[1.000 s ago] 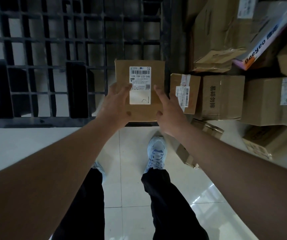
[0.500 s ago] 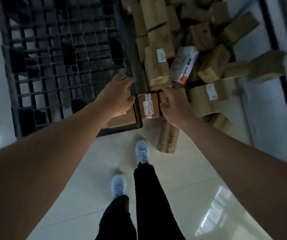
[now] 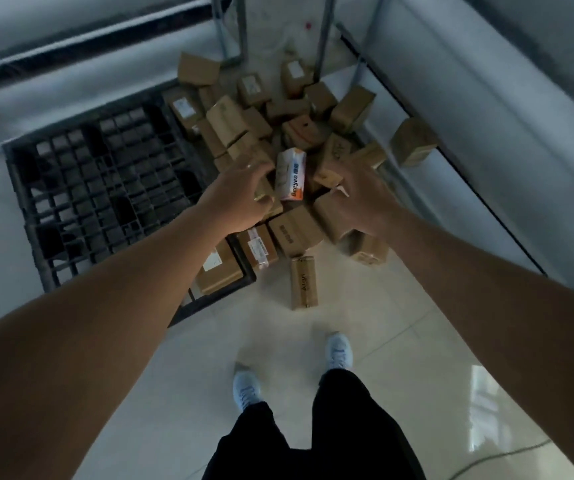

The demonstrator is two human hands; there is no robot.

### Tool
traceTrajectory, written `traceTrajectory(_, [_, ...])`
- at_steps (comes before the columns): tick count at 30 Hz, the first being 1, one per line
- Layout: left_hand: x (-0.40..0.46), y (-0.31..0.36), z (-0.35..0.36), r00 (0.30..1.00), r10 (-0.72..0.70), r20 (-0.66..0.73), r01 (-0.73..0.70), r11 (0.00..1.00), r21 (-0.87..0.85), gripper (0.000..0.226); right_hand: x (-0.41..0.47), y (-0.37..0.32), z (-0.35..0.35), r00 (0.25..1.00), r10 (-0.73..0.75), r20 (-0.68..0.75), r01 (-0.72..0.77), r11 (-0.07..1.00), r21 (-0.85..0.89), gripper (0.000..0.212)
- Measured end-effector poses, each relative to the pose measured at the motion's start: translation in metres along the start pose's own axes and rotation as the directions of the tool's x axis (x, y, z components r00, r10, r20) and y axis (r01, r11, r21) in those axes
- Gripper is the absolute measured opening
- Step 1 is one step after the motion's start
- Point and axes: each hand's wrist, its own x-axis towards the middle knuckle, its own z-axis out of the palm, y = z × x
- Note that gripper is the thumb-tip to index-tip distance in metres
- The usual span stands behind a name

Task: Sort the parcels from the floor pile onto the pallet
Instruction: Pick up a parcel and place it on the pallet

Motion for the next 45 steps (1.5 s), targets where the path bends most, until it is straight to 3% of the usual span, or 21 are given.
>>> traceTrajectory(6, [0.034,0.070,0.033,0.999,0.014,-0.036,-0.013,1.000,0.019,0.064,-0.012,0.076,-0.049,0.998,0.041,0.040,-0.042,0.999,0.006,0.056])
traceTrajectory(13, [0.060,0.135,0.105,0.994,-0.108,-0.007,0.108,0.994,-0.029,0.067,-0.012,0.173,-0.068,0.986,-0.002,0.164,0.012,0.998,-0.056,0.051])
traceTrajectory(22, [0.068,0.156,0.149,0.983,-0.183,0.001,0.183,0.983,-0.033,0.065,0.006,0.225,-0.057,0.962,-0.027,0.272,0.049,0.996,-0.072,0.041])
traceTrajectory(31, [0.121,0.082,0.236,0.956,-0.265,0.127,0.274,0.960,-0.063,0.073,0.072,0.250,0.053,0.918,-0.019,0.395,0.020,1.000,0.001,0.051])
traceTrajectory(38, [0.150,-0.025,0.370,0.928,-0.327,0.177,0.342,0.938,-0.059,0.068,0.126,0.291,0.201,0.840,0.090,0.535,-0.077,0.996,-0.047,0.055])
traceTrajectory(45, [0.159,-0.111,0.501,0.887,-0.386,0.254,0.405,0.914,-0.023,0.077,0.167,0.356,0.331,0.770,0.141,0.622,-0.115,0.990,-0.083,0.059])
